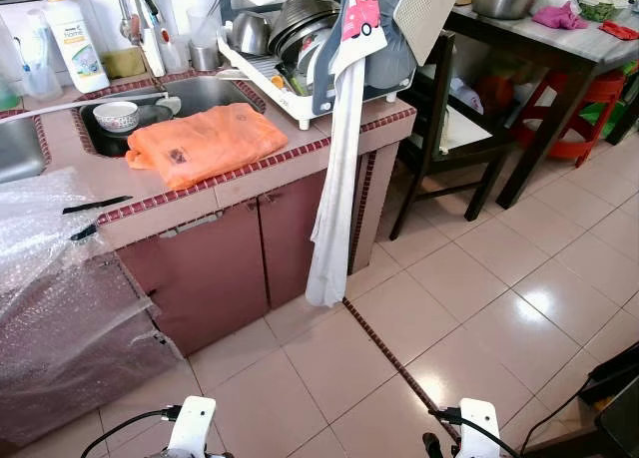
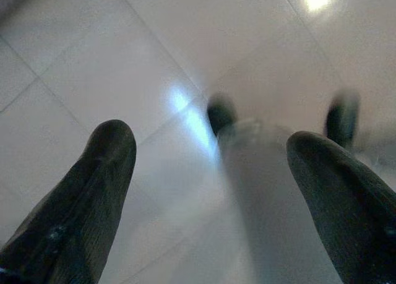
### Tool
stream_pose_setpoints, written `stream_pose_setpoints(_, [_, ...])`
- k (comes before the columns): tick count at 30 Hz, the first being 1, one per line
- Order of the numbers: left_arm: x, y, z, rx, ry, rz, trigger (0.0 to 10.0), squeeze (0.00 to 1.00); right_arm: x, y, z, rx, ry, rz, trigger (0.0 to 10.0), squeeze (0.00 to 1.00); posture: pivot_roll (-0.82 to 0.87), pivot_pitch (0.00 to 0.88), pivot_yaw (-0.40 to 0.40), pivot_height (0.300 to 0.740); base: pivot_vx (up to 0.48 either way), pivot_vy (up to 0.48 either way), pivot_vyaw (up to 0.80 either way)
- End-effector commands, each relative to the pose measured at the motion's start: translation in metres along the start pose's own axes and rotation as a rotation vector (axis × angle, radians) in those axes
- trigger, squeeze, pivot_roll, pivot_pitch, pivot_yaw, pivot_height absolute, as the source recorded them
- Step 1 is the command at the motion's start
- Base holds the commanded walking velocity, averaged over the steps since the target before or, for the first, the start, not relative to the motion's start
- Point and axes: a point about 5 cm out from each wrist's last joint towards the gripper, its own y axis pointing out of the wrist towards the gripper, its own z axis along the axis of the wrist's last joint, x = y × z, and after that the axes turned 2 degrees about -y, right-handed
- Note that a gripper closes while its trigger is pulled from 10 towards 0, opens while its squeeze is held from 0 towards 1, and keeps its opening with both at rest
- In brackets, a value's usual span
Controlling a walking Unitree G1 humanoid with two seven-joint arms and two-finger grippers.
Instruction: Kitchen organization
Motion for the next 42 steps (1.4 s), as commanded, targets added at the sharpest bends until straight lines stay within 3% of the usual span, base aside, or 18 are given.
stream_pose_setpoints(1, [0.013, -0.003, 0.061, 0.22, 0.027, -0.028, 10.0, 0.0, -0.018, 0.003, 0.018, 0.057, -0.007, 0.039, 10.0, 0.0, -0.07, 0.0, 0.036, 0.74, 0.0, 0.0, 0.0])
stream_pose_setpoints(3, [0.016, -0.001, 0.053, 0.192, 0.085, -0.038, 10.0, 0.0, -0.021, 0.002, 0.013, 0.058, -0.009, 0.047, 10.0, 0.0, -0.07, 0.0, 0.035, 0.74, 0.0, 0.0, 0.0])
stream_pose_setpoints(8, [0.015, -0.002, 0.056, 0.215, 0.068, -0.049, 10.0, 0.0, -0.022, 0.0, 0.005, 0.059, -0.018, 0.074, 10.0, 0.0, -0.08, 0.0, 0.042, 0.74, 0.0, 0.0, 0.0])
stream_pose_setpoints(11, [0.013, -0.013, 0.101, 0.408, -0.005, -0.155, 10.0, 0.0, -0.001, 0.001, 0.047, 0.23, 0.013, 0.033, 10.0, 0.0, -0.09, 0.0, 0.047, 0.74, 0.0, 0.0, 0.0])
stream_pose_setpoints(13, [0.009, -0.018, 0.112, 0.451, 0.024, -0.178, 10.0, 0.0, 0.006, -0.001, 0.066, 0.314, 0.003, 0.042, 10.0, 0.0, -0.09, 0.0, 0.044, 0.74, 0.0, 0.0, 0.0])
stream_pose_setpoints(14, [0.011, -0.022, 0.12, 0.495, 0.055, -0.235, 10.0, 0.0, 0.009, -0.005, 0.087, 0.422, -0.031, 0.07, 10.0, 0.0, -0.09, 0.0, 0.041, 0.74, 0.0, 0.0, 0.0])
stream_pose_setpoints(15, [0.017, -0.027, 0.126, 0.56, 0.082, -0.302, 10.0, 0.0, 0.012, -0.011, 0.105, 0.522, -0.044, 0.081, 10.0, 0.0, -0.09, 0.0, 0.04, 0.74, 0.0, 0.0, 0.0])
stream_pose_setpoints(16, [0.017, -0.034, 0.128, 0.639, 0.107, -0.296, 10.0, 0.0, 0.016, -0.021, 0.12, 0.623, -0.024, 0.073, 10.0, 0.0, -0.09, 0.0, 0.037, 0.74, 0.0, 0.0, 0.0])
stream_pose_setpoints(17, [0.014, -0.042, 0.125, 0.709, 0.043, -0.297, 10.0, 0.0, 0.019, -0.035, 0.129, 0.714, 0.032, 0.081, 10.0, 0.0, -0.08, 0.0, 0.029, 0.74, 0.0, 0.0, 0.0])
stream_pose_setpoints(18, [0.011, -0.049, 0.121, 0.752, 0.006, -0.306, 10.0, 0.0, 0.023, -0.051, 0.132, 0.786, 0.062, 0.062, 10.0, 0.0, -0.08, 0.0, 0.029, 0.74, 0.0, 0.0, 0.0])
stream_pose_setpoints(20, [0.009, -0.061, 0.116, 0.82, 0.053, -0.309, 10.0, 0.0, 0.028, -0.069, 0.133, 0.856, 0.073, 0.017, 10.0, 0.0, -0.08, 0.0, 0.025, 0.74, 0.0, 0.0, 0.0])
stream_pose_setpoints(22, [-0.011, -0.078, 0.091, 0.893, 0.097, -0.229, 10.0, 0.0, 0.032, -0.102, 0.127, 0.917, -0.004, -0.046, 10.0, 0.0, -0.08, 0.0, 0.021, 0.74, 0.0, 0.0, 0.0])
stream_pose_setpoints(25, [-0.03, -0.099, 0.063, 0.91, 0.087, -0.123, 10.0, 0.0, 0.032, -0.138, 0.118, 0.916, -0.111, -0.115, 10.0, 0.0, -0.07, 0.0, 0.013, 0.74, 0.0, 0.0, 0.0])
stream_pose_setpoints(27, [-0.022, -0.11, 0.065, 0.962, 0.124, -0.114, 10.0, 0.0, 0.028, -0.139, 0.113, 0.882, -0.073, -0.099, 10.0, 0.0, -0.06, 0.012, 0.002, 0.74, 0.0, 0.0, 0.0])
stream_pose_setpoints(28, [-0.016, -0.118, 0.067, 0.981, 0.14, -0.11, 10.0, 0.0, 0.014, -0.141, 0.109, 0.883, -0.096, -0.036, 10.0, 0.0, -0.05, 0.021, -0.002, 0.74, 0.0, 0.0, 0.0])
stream_pose_setpoints(34, [-0.015, -0.127, 0.071, 1.003, 0.169, -0.062, 10.0, 0.0, 0.0, -0.15, 0.112, 0.893, -0.157, -0.055, 10.0, 0.0, -0.03, 0.02, 0.018, 0.74, 0.0, 0.0, 0.4])
stream_pose_setpoints(40, [-0.021, -0.135, 0.065, 0.979, 0.157, 0.039, 10.0, 0.0, -0.009, -0.156, 0.13, 0.92, -0.152, -0.064, 10.0, 0.0, -0.03, 0.008, 0.033, 0.74, 0.0, 0.0, 0.8])
stream_pose_setpoints(42, [-0.02, -0.134, 0.075, 0.987, 0.145, 0.018, 10.0, 0.0, -0.013, -0.159, 0.136, 0.937, -0.157, -0.055, 10.0, 0.0, -0.03, 0.004, 0.029, 0.74, 0.0, 0.0, 0.8])
